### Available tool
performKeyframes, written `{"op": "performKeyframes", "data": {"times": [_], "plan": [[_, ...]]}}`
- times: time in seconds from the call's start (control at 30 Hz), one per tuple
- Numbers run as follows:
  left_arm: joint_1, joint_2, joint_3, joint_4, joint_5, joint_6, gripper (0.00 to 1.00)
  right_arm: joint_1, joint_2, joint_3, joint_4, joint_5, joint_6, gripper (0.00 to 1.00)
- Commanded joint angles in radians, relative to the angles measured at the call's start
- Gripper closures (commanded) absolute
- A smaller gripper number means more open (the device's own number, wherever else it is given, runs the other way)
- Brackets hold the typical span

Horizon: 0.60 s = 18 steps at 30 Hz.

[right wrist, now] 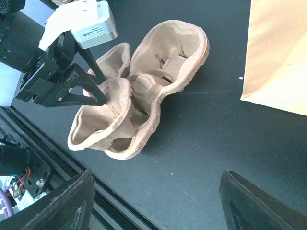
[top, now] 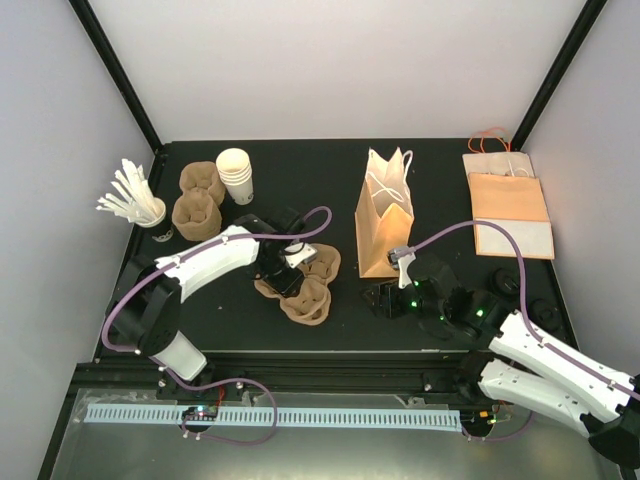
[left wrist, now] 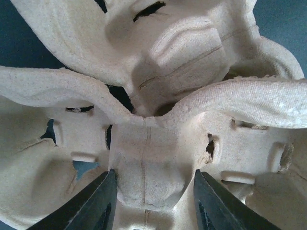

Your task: Pack the takeout coffee

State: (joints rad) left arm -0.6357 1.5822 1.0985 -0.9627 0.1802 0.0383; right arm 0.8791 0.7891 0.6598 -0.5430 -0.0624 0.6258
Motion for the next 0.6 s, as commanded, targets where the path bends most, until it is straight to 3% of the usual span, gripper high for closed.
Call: {"op": "performKeyframes", "data": {"times": [0.0, 0.37, 0.47, 0.57], "plan": [[0.003, -0.008, 0.044, -0.044, 0.014, 0.008, 0.55, -0.002, -0.007, 0.014, 0.001, -0.008, -0.014, 0.26], [0.004, -0.173, 0.109, -0.103, -0.083, -0.065, 0.64, -0.002, 0.114, -0.082, 0.157, -0.105, 0.059, 0.27], [0.009, -0.19, 0.068, -0.068, -0.066, -0.062, 0.26, -0.002, 0.151, -0.085, 0.193, -0.112, 0.07, 0.27], [0.036, -0.142, 0.024, -0.039, -0.017, -0.045, 0.1, -0.003, 0.152, -0.085, 0.214, -0.112, 0.072, 0.27]]}}
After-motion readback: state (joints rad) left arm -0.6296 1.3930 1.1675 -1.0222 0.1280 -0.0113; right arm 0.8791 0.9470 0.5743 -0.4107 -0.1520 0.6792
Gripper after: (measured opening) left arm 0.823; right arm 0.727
